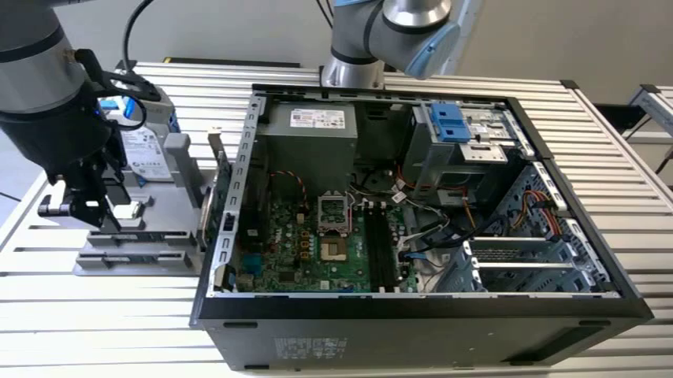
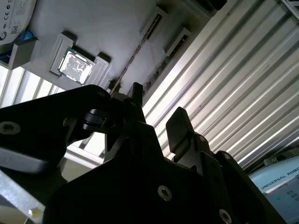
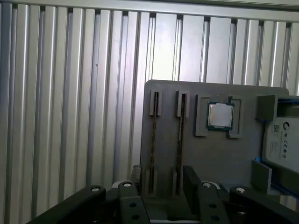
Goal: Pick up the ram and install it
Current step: 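Pick up the ram and move it above insertion slot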
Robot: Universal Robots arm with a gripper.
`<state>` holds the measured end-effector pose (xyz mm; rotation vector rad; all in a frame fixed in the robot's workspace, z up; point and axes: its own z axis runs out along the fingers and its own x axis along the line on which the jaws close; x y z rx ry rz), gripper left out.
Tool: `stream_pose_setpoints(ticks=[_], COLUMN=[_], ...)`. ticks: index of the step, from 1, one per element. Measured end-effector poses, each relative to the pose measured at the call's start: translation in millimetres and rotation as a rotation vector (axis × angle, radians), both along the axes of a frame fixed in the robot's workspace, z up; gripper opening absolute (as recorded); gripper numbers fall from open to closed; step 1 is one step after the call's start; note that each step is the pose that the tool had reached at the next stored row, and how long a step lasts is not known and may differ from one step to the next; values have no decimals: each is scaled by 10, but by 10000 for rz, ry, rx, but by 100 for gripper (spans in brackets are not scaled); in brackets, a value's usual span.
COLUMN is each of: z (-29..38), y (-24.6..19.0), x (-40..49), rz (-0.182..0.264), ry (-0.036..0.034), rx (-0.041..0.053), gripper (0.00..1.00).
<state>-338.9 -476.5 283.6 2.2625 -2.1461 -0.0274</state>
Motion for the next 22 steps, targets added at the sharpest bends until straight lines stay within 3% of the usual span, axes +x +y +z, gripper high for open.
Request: stream_pose_setpoints(ticks=[22], z=[-193], y=[0], x=[-25], rz=[19], ry=[0], rx=[-74], gripper=[100])
